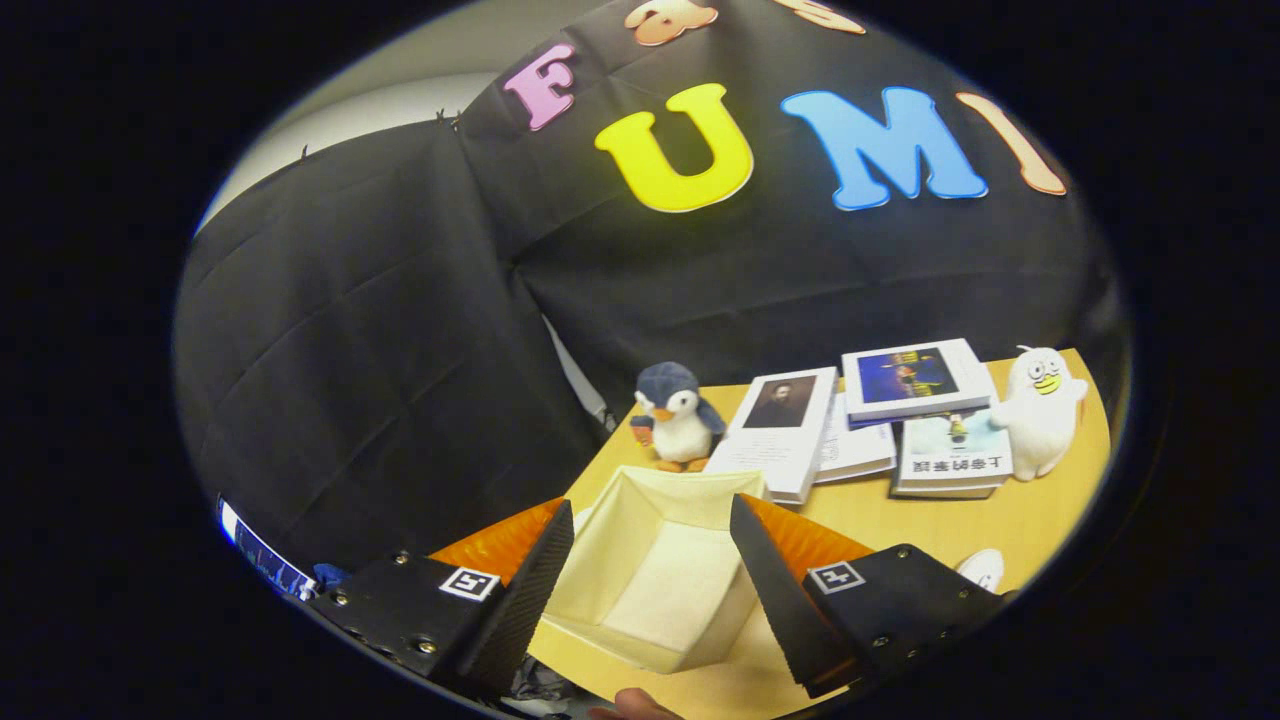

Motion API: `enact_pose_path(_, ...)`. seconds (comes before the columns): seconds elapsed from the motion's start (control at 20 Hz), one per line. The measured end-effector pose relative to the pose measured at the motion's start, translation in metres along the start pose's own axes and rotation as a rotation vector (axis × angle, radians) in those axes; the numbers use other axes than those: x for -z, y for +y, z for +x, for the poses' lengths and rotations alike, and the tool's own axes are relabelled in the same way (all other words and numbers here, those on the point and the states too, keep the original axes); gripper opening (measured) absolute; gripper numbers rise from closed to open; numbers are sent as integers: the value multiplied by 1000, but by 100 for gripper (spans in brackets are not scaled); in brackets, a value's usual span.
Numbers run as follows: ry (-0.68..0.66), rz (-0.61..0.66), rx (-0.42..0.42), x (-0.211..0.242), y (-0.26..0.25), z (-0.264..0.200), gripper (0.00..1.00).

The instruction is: Open the storage box then place both shoes into the box .Put the left shoe in first, then the right shoe, with the right side of both shoes facing outward in a uniform manner.

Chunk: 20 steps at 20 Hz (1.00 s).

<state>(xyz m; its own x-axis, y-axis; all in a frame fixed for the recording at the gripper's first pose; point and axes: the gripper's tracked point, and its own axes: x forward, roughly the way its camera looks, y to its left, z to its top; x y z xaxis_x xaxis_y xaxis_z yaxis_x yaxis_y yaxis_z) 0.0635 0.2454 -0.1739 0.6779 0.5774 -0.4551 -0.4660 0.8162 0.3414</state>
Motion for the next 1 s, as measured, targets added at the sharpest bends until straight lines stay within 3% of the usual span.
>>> enact_pose_path(0.45, -7, 13, 324, 56, -142, -65, 96)
enact_pose_path(0.7, 41, 26, 401, 93, -178, -82, 97)
enact_pose_path(1.0, 221, 42, 422, 166, -195, -69, 97)
